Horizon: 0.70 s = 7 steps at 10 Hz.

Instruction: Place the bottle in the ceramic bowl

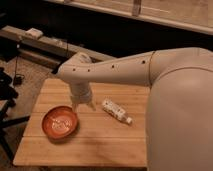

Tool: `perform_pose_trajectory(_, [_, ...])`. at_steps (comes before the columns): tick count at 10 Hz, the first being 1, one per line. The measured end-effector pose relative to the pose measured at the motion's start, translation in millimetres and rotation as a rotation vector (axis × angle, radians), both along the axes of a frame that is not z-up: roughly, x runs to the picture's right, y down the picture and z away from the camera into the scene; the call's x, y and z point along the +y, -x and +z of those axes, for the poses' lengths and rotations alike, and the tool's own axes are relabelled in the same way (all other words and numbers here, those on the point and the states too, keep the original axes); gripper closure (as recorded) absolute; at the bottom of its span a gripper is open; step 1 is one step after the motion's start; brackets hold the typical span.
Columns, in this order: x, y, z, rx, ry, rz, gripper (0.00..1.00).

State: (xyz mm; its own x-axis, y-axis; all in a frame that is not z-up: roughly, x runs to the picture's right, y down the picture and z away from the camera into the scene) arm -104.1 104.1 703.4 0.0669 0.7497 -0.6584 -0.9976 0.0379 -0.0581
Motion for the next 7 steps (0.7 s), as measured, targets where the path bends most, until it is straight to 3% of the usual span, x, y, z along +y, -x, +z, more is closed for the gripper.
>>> perform_pose_trajectory(3, [-1.3, -5.4, -0.9, -0.013, -0.014, 0.031, 0.35])
perform_pose_trajectory(7, [-1.3, -4.0, -1.3, -0.015, -0.014, 0.03, 0.35])
